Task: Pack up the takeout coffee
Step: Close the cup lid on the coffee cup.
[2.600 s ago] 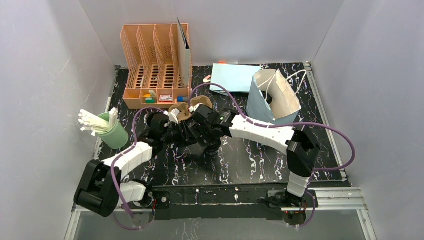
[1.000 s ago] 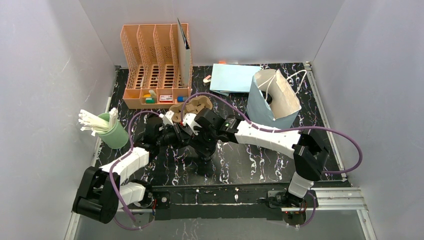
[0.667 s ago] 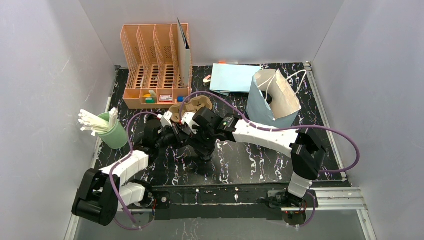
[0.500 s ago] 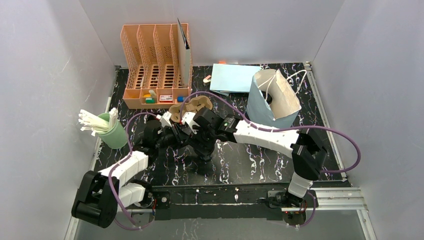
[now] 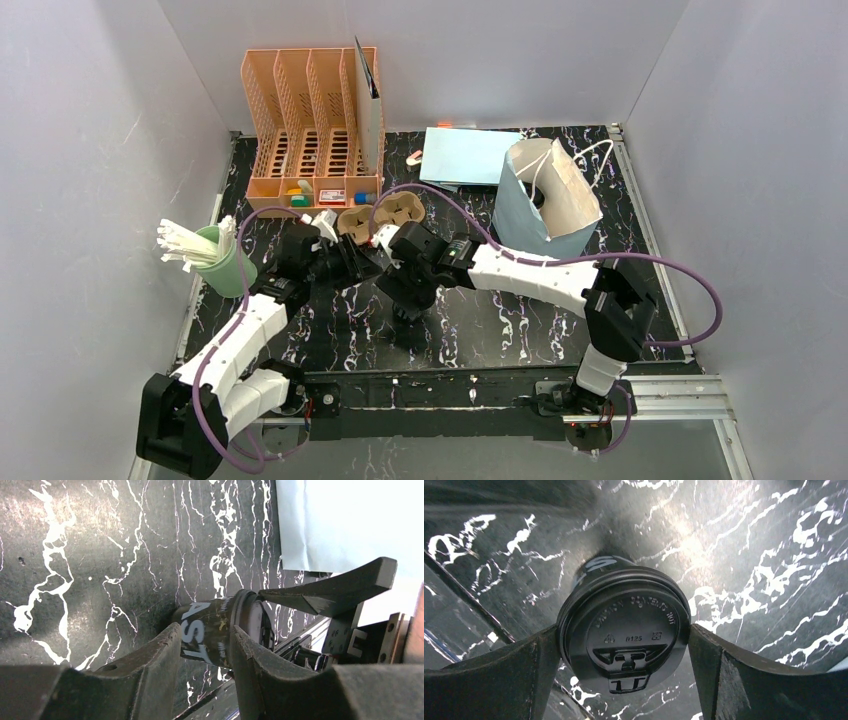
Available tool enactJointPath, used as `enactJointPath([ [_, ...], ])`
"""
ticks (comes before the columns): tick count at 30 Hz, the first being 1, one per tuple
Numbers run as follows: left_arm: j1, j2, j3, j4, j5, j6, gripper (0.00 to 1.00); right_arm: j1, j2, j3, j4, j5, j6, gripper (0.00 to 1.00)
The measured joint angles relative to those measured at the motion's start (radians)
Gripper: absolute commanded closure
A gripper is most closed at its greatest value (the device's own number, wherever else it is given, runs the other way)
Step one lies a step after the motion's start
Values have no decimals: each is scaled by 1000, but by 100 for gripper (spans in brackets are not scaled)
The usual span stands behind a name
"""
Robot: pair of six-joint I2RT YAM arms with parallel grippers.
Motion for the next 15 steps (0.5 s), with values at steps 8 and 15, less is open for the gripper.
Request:
enactJointPath([
  [8,0,1,-15,-24,10,2,61,-2,2,22,-110,10,39,2],
  [15,0,-5,-32,-5,35,-5,63,0,2,69,-127,4,42,2],
])
